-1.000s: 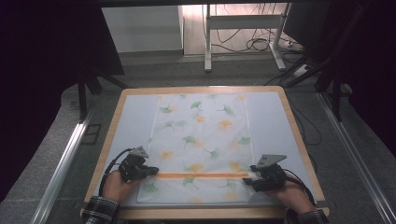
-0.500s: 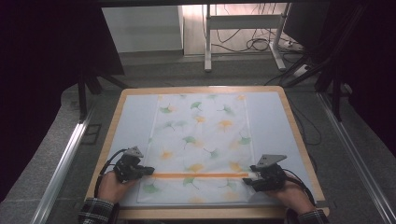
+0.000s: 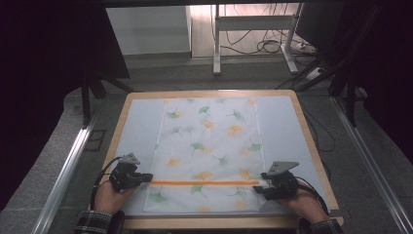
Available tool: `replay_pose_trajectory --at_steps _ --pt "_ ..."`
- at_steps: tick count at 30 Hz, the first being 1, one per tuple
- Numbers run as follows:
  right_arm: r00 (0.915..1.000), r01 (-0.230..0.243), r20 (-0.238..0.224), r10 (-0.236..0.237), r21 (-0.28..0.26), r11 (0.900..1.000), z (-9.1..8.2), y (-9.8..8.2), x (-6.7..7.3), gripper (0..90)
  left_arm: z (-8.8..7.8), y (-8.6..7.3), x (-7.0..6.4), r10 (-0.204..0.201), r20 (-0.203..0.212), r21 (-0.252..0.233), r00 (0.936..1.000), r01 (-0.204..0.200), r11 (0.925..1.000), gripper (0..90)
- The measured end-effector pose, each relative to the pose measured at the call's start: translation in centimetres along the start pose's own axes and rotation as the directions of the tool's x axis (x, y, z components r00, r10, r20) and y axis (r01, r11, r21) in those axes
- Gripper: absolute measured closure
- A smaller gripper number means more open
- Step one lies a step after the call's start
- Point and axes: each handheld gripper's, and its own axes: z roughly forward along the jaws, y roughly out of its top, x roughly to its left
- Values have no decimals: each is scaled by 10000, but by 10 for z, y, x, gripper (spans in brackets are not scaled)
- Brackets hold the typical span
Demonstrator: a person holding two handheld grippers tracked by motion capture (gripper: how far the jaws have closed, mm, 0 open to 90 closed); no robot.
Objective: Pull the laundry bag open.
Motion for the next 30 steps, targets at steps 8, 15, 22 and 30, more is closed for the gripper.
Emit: replay_pose_trajectory --at_steps 8,15,22,30 --pt "10000 -2 8 2 3 10000 0 0 0 394 0 0 -1 29 -207 76 9998 -27 10000 900" --pt "10000 3 26 -3 3 10000 0 0 0 393 1 0 -1 -56 -270 54 9996 58 10000 900" --pt "10000 2 14 -2 6 10000 0 0 0 393 3 0 -2 131 -277 -62 9995 -133 9999 896" --pt "10000 77 -8 -77 48 10000 1 1 2 338 3 -1 -3 224 -328 -261 9992 -232 9994 870"
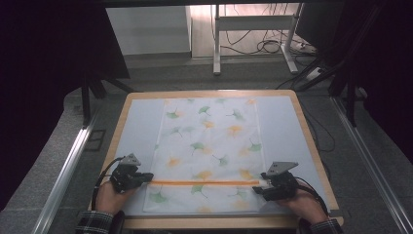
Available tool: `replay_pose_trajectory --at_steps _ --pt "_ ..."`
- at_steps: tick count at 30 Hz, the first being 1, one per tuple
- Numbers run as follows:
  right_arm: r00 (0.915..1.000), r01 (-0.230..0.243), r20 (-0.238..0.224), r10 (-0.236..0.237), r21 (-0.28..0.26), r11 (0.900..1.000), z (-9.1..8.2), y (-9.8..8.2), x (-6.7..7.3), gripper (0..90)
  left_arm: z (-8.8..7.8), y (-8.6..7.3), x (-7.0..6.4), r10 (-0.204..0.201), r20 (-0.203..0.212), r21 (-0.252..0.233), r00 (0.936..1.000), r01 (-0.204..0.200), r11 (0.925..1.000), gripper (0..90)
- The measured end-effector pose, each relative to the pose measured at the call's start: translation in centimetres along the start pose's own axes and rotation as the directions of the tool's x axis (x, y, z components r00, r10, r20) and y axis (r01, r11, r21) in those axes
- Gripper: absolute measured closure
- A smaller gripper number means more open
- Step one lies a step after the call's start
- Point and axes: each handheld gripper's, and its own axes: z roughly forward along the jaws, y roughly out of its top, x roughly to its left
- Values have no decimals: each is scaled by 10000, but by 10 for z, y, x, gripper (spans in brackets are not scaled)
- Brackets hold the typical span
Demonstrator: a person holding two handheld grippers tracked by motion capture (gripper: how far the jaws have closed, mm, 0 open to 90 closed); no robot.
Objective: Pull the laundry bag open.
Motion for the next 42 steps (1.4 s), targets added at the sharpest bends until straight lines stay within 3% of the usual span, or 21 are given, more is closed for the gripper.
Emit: replay_pose_trajectory --at_steps 9,22,36,42 --pt "9997 220 -123 -216 310 9993 1 4 2 285 1 2 -6 507 -479 -161 9976 -516 9985 730" --pt "9999 125 36 -126 445 9989 1 7 3 207 2 5 -7 430 -814 -503 9958 -472 9976 420" --pt "9997 -259 -51 258 -416 9988 -8 16 3 111 2 13 -17 488 -878 -922 9949 -569 9941 130" --pt "9999 -129 -12 128 -567 9983 -14 20 4 72 -2 17 -21 373 -616 -1202 9974 -445 9918 86"
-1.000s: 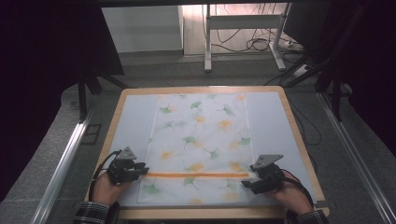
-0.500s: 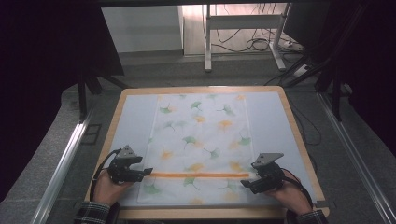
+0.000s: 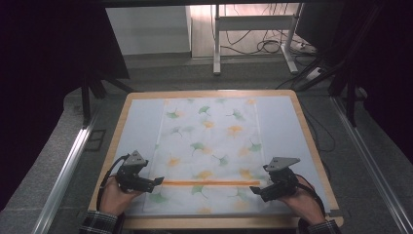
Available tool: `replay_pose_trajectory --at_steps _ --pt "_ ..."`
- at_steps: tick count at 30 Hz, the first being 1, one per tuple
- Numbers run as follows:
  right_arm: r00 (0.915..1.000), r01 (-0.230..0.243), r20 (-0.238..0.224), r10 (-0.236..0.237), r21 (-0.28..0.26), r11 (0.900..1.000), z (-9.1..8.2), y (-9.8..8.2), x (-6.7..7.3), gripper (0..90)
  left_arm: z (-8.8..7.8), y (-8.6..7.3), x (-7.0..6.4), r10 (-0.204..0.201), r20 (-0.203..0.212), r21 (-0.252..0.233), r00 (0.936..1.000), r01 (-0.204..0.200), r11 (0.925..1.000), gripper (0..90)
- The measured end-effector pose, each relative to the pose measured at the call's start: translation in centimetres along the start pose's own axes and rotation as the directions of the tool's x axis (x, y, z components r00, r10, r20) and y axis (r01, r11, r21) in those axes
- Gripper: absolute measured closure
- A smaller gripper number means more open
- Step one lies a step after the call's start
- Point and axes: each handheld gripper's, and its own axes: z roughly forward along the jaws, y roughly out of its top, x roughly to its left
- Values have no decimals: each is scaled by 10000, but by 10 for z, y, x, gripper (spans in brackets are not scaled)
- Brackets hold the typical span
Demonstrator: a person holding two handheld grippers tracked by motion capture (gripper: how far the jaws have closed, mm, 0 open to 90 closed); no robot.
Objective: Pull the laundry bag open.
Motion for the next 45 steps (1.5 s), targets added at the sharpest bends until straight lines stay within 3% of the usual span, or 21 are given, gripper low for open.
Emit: replay_pose_trajectory --at_steps 5,17,23,32,45 --pt "9999 40 126 -36 -358 9994 -6 3 1 51 -2 1 -4 70 -31 142 10000 -70 9999 58" --pt "9993 52 385 -22 -791 9969 -22 2 2 25 -13 -6 -11 356 -225 -14 9991 -357 9994 40" --pt "9988 -56 484 103 -955 9954 -27 0 3 22 -18 -14 -12 186 -205 -37 9996 -187 9998 35" --pt "9964 55 848 50 -1227 9924 -35 -4 7 22 -27 -29 -8 67 -552 -437 9985 -92 9990 22" --pt "9919 -190 1221 351 -1306 9913 -42 -21 -2 22 -27 -41 -3 -34 -797 -130 9968 24 9999 23"
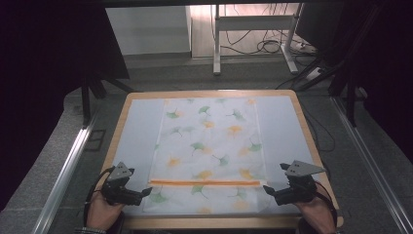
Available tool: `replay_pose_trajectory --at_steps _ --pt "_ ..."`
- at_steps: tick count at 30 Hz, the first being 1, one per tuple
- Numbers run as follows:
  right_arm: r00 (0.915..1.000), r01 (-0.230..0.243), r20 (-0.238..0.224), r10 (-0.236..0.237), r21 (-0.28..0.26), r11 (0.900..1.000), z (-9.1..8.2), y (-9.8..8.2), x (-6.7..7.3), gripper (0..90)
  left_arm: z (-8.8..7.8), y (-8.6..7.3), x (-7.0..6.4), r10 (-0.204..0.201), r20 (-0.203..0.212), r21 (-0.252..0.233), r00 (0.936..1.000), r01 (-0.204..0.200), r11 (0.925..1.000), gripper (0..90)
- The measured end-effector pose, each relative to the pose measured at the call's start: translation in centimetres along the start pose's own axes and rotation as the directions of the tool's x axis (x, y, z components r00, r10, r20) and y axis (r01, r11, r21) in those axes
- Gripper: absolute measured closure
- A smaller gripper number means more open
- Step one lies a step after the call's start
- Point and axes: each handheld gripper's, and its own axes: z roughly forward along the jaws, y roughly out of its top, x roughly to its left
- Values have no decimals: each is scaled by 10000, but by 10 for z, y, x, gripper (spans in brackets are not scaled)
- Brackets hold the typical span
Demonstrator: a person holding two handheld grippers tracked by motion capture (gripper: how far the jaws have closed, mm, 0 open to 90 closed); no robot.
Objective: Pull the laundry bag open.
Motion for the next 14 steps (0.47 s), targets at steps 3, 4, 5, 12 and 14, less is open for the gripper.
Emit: replay_pose_trajectory --at_steps 3,4,5,12,14 --pt "9999 -120 45 121 -81 9999 -1 -2 -4 22 0 -1 1 -77 -74 47 9999 77 10000 23" --pt "9999 -146 24 146 -103 9998 -1 -2 -5 22 0 -1 1 -91 -99 38 9999 91 10000 26" --pt "9998 -173 49 173 -77 9998 -1 -3 -5 22 1 -1 1 -72 -126 100 9999 73 9999 28" --pt "9999 -122 67 121 92 9999 2 -4 -6 23 2 0 0 32 -218 229 9998 -27 9997 31" --pt "9999 -90 91 89 128 9999 3 -4 -7 23 2 0 0 20 -231 261 9997 -14 9997 35"
